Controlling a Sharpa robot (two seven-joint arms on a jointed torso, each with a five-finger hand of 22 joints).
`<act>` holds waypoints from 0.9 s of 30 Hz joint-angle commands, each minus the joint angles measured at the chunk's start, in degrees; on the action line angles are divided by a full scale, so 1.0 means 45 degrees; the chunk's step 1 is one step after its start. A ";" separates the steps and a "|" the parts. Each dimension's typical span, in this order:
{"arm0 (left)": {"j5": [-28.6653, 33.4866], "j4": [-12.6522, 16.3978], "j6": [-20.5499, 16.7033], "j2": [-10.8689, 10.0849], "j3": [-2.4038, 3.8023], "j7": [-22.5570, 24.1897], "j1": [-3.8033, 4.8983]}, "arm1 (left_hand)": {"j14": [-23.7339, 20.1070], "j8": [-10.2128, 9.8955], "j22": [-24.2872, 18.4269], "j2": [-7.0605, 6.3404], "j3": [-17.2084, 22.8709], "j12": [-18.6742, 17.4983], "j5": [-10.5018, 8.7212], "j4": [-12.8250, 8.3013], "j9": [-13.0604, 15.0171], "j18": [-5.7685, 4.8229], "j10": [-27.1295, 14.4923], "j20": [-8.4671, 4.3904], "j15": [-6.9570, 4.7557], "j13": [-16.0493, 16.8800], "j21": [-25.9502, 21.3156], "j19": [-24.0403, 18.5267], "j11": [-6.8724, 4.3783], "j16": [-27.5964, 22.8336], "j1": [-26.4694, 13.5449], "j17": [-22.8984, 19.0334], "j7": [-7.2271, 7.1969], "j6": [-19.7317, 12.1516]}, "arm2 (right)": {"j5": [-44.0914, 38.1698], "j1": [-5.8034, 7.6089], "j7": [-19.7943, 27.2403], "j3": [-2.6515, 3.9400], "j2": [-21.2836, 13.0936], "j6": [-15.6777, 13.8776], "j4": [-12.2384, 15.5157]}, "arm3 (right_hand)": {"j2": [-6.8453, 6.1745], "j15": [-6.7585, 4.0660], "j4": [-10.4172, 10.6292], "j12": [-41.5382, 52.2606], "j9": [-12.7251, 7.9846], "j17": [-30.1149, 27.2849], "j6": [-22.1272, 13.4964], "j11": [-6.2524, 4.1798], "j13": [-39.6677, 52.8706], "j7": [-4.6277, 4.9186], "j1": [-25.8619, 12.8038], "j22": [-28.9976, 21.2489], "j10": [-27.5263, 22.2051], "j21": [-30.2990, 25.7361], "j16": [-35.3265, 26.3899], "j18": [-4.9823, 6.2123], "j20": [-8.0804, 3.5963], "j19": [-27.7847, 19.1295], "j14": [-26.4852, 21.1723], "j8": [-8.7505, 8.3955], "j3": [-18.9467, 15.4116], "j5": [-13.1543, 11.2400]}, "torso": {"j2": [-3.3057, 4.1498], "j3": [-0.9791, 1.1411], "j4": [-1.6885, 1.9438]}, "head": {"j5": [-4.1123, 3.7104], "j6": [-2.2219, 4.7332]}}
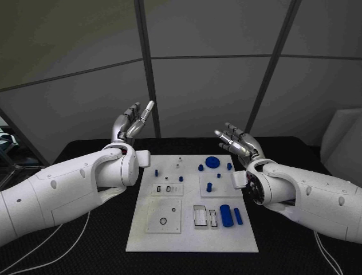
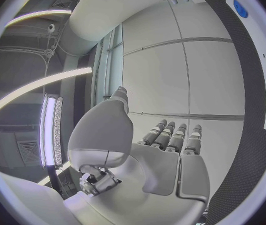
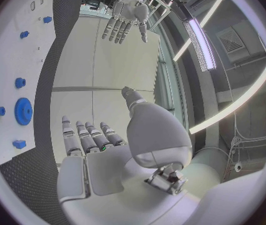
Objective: Assemble the parts on the task board
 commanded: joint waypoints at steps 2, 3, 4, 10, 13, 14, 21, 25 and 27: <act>-0.0044 -0.0006 0.0463 0.0017 0.0008 0.0495 0.0018 | 0.0092 0.0102 0.0030 0.0028 0.0018 0.0067 0.0101 0.0172 0.0040 0.0251 0.0211 0.0197 0.0195 0.0041 0.0097 0.0003 0.0188 0.0069 0.0678 0.0031 0.0503 0.0229 | -0.1385 0.0031 -0.0878 0.0071 0.0136 0.2065 -0.0276 | 0.0119 0.0155 -0.0971 0.0680 0.0309 0.0271 0.2493 0.0285 0.0319 0.1775 0.1820 0.0500 0.3571 0.1091 0.0729 0.0617 0.0097 0.2280 0.3418 0.0514 0.0195 -0.0311 | 0.0004 -0.0001 -0.0007 | 0.0001 0.0001; -0.0044 -0.0006 0.0463 0.0017 0.0008 0.0495 0.0018 | 0.0138 0.0107 0.0037 0.0033 0.0022 0.0071 0.0096 0.0171 0.0043 0.0269 0.0250 0.0202 0.0210 0.0045 0.0107 0.0026 0.0222 0.0078 0.0720 0.0038 0.0537 0.0258 | -0.1448 0.0031 -0.0923 0.0084 0.0159 0.2166 -0.0323 | 0.0118 0.0152 -0.1185 0.0974 0.0410 0.0368 0.3317 0.0306 0.0434 0.1756 0.2076 0.0601 0.4824 0.1328 0.0996 0.0730 0.0054 0.2801 0.4508 0.0713 0.0310 -0.0456 | 0.0004 -0.0001 -0.0007 | 0.0001 0.0001; -0.0044 -0.0006 0.0463 0.0017 0.0008 0.0495 0.0018 | 0.0181 0.0113 0.0044 0.0034 0.0024 0.0077 0.0090 0.0170 0.0048 0.0287 0.0295 0.0206 0.0221 0.0050 0.0118 0.0048 0.0257 0.0085 0.0763 0.0044 0.0570 0.0295 | -0.1493 0.0032 -0.0954 0.0093 0.0175 0.2236 -0.0356 | 0.0113 0.0069 -0.1438 0.1311 0.0528 0.0474 0.4293 0.0221 0.0554 0.1715 0.2369 0.0735 0.6248 0.1643 0.1318 0.0887 0.0067 0.3506 0.5825 0.0954 0.0462 -0.0621 | 0.0004 -0.0001 -0.0007 | 0.0001 0.0001; -0.0074 -0.0162 0.1532 -0.0484 -0.0026 0.0197 0.0017 | 0.2116 0.0477 0.0309 0.0145 0.0175 0.0464 0.0041 0.0091 0.0265 0.0286 0.2371 0.0260 0.0499 0.0279 0.0570 0.1045 0.1067 0.0527 0.1834 0.0291 0.1299 0.2099 | -0.6003 0.0146 -0.0802 0.0105 -0.0184 0.0985 -0.1012 | 0.0004 -0.0580 -0.2090 0.1720 0.0733 0.0485 0.7981 -0.0332 0.0487 0.1435 0.2803 0.0991 0.9331 0.2538 0.1839 0.1519 0.0034 0.5248 0.8983 0.1554 0.1184 -0.0923 | 0.0083 0.0029 -0.0065 | 0.0003 -0.0084; -0.0267 -0.0086 0.1894 -0.0670 -0.0045 0.0173 0.0016 | 0.6060 0.1188 0.1097 0.0582 0.0374 0.1334 0.0021 -0.0082 0.0599 0.0043 0.6385 0.0231 0.0653 0.0624 0.2145 0.4580 0.1463 0.1565 0.2646 0.0706 0.1690 0.5141 | -0.7416 0.0258 -0.0958 0.0106 -0.0172 0.0848 -0.1228 | -0.0205 -0.0835 -0.2208 0.1537 0.0662 0.0461 0.8997 -0.0501 0.0452 0.1339 0.2677 0.1155 1.0020 0.3063 0.1838 0.1561 -0.0226 0.6162 0.9870 0.1518 0.1539 -0.0976 | 0.0122 0.0052 -0.0070 | -0.0030 -0.0093; -0.0351 -0.0041 0.2029 -0.0744 -0.0051 0.0151 0.0016 | 0.7548 0.1340 0.1385 0.0643 0.0344 0.1567 -0.0001 -0.0180 0.0656 0.0188 0.7694 0.0210 0.0472 0.0682 0.2797 0.6137 0.1323 0.1911 0.2878 0.0821 0.1618 0.5988 | -0.7909 0.0306 -0.1032 0.0107 -0.0180 0.0824 -0.1304 | -0.0270 -0.0915 -0.2251 0.1482 0.0636 0.0467 0.9160 -0.0561 0.0452 0.1295 0.2656 0.1200 1.0215 0.3201 0.1852 0.1564 -0.0312 0.6382 1.0149 0.1488 0.1657 -0.1002 | 0.0145 0.0060 -0.0067 | -0.0032 -0.0101; -0.0700 0.0495 0.2681 -0.1281 -0.0069 -0.0090 0.0013 | 1.1111 0.1610 0.1629 0.0909 -0.0026 0.1772 -0.0126 -0.0792 0.0642 0.0596 1.0650 -0.0256 -0.0385 0.0602 0.3966 0.9725 0.0656 0.2469 0.3735 0.1135 0.1172 0.8957 | -1.0883 0.0722 -0.1538 0.0113 -0.0214 0.1137 -0.1578 | -0.0803 -0.1546 -0.2547 0.1012 0.0575 0.0542 1.0196 -0.0970 0.0452 0.0962 0.2485 0.1814 1.1594 0.4593 0.1873 0.1510 -0.1052 0.7829 1.2097 0.1271 0.2574 -0.1278 | 0.0441 0.0070 -0.0014 | -0.0123 -0.0073; -0.0884 0.0942 0.2913 -0.1566 -0.0071 -0.0259 0.0011 | 1.2014 0.1486 0.1565 0.1000 -0.0176 0.1600 -0.0155 -0.1013 0.0553 0.0601 1.1248 -0.0466 -0.0618 0.0604 0.4051 1.0447 0.0490 0.2468 0.3957 0.1379 0.1033 0.9375 | -1.2123 0.1062 -0.1960 0.0113 -0.0213 0.1504 -0.1638 | -0.1013 -0.1830 -0.2661 0.0801 0.0573 0.0641 1.0595 -0.1157 0.0465 0.0812 0.2466 0.2328 1.2245 0.5488 0.1899 0.1498 -0.1357 0.8060 1.2974 0.1154 0.2909 -0.1406 | 0.0612 0.0067 0.0052 | -0.0211 -0.0052; -0.0957 0.1226 0.2995 -0.1724 -0.0071 -0.0327 0.0011 | 1.2167 0.1408 0.1527 0.1012 -0.0221 0.1488 -0.0161 -0.1110 0.0530 0.0593 1.1335 -0.0514 -0.0654 0.0594 0.4037 1.0598 0.0469 0.2399 0.4050 0.1444 0.1011 0.9441 | -1.2780 0.1248 -0.2241 0.0113 -0.0220 0.1708 -0.1645 | -0.1143 -0.1989 -0.2713 0.0694 0.0582 0.0747 1.0840 -0.1271 0.0473 0.0726 0.2453 0.2705 1.2610 0.6117 0.1967 0.1494 -0.1524 0.8163 1.3526 0.1102 0.3031 -0.1421 | 0.0717 0.0060 0.0110 | -0.0267 -0.0056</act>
